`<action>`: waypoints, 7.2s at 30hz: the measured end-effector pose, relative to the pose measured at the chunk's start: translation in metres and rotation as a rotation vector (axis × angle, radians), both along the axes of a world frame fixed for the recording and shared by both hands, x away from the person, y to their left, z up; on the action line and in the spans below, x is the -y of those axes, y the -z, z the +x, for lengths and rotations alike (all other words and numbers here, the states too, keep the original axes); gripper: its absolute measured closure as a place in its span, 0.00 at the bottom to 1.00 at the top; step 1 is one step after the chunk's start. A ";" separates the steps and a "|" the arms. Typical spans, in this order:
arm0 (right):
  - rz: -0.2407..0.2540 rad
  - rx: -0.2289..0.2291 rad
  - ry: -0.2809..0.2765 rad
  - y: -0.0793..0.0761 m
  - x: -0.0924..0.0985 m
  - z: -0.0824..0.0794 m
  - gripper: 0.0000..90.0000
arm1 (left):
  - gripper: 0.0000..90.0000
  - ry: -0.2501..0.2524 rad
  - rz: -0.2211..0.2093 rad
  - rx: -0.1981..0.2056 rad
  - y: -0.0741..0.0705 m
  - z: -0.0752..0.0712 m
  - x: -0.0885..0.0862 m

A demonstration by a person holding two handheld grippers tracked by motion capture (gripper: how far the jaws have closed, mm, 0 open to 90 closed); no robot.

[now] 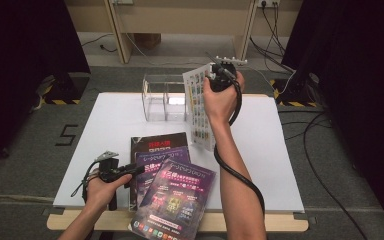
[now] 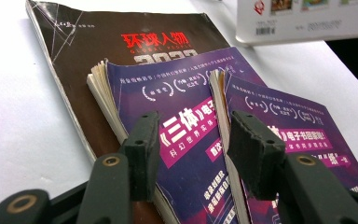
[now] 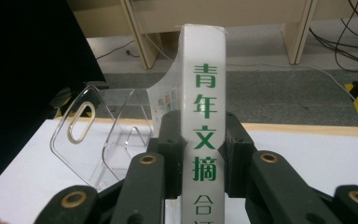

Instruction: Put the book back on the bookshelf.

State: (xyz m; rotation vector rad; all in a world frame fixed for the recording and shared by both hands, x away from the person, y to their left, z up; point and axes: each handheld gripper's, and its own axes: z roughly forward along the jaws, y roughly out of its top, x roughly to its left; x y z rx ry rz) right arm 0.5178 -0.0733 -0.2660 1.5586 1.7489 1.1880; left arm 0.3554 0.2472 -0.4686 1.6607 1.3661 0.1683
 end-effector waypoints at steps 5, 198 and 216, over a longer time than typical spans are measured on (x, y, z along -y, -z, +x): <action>0.014 0.019 -0.013 -0.001 -0.009 0.009 0.82 | 0.59 -0.005 -0.002 -0.006 0.002 0.000 -0.002; -0.046 0.136 -0.061 0.037 0.009 -0.015 0.83 | 0.58 -0.030 0.011 -0.015 0.009 -0.002 -0.011; -0.044 0.146 -0.047 0.034 0.005 -0.006 0.83 | 0.58 -0.036 0.019 -0.010 0.009 -0.002 -0.012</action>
